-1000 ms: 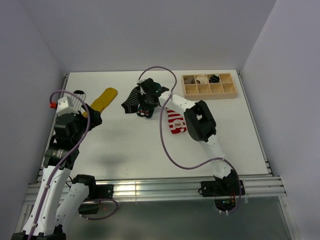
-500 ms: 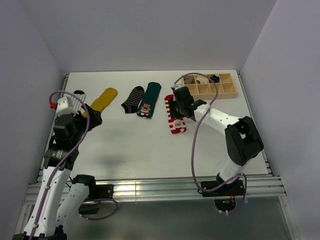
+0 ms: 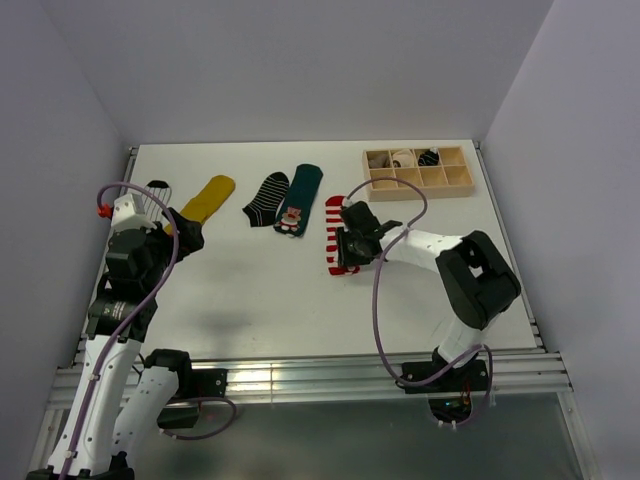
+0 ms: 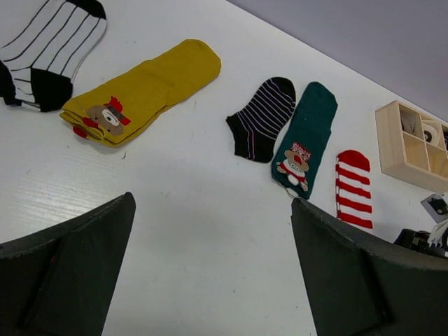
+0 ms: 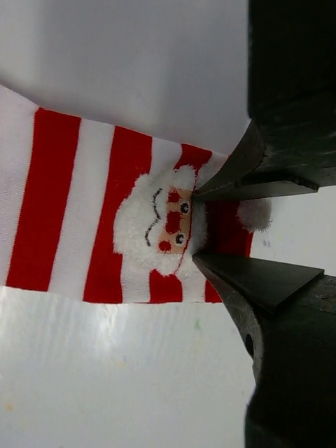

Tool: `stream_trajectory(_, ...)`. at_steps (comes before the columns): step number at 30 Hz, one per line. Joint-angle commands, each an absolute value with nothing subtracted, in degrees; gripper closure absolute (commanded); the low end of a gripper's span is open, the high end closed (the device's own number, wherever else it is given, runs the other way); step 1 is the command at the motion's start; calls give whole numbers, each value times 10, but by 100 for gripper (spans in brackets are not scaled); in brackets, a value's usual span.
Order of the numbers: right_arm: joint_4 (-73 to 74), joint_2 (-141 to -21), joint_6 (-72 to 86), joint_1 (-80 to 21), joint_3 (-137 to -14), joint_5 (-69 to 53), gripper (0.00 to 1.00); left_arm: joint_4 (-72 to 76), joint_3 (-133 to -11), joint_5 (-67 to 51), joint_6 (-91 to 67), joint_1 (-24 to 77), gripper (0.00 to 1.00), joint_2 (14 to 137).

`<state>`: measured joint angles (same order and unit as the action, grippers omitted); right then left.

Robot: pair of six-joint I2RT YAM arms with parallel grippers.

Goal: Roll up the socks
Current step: Move the sock to the center of the board.

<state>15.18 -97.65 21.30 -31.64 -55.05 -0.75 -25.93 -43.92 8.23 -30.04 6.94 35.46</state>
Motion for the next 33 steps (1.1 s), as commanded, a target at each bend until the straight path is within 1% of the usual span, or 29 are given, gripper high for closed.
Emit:
stream_trajectory(1,155,-988,284,-366,-543,-35,57,-238,-436,75,-295,67,1,351)
stream_trajectory(5,153,-962,337,-418,-547,-46,55,-239,-437,76,-295,67,1,352)
stream_trajectory(7,149,-940,333,-438,-561,-54,53,-239,-437,75,-295,67,1,353)
stream_trajectory(11,168,-912,245,-478,-593,-39,51,-241,-439,74,-295,65,1,358)
stream_trajectory(16,197,-905,126,-477,-605,21,53,-240,-437,73,-295,65,1,357)
stream_trajectory(17,200,-910,93,-476,-607,32,55,-240,-437,72,-295,65,1,357)
stream_trajectory(20,194,-933,41,-461,-619,27,56,-239,-437,68,-294,65,1,358)
stream_trajectory(25,169,-997,-14,-432,-640,-15,57,-238,-436,64,-294,64,1,358)
stream_trajectory(28,170,-1045,-7,-432,-666,-8,58,-236,-437,56,-293,63,1,359)
stream_trajectory(33,142,-1082,106,-431,-678,-16,62,-236,-436,56,-292,64,1,359)
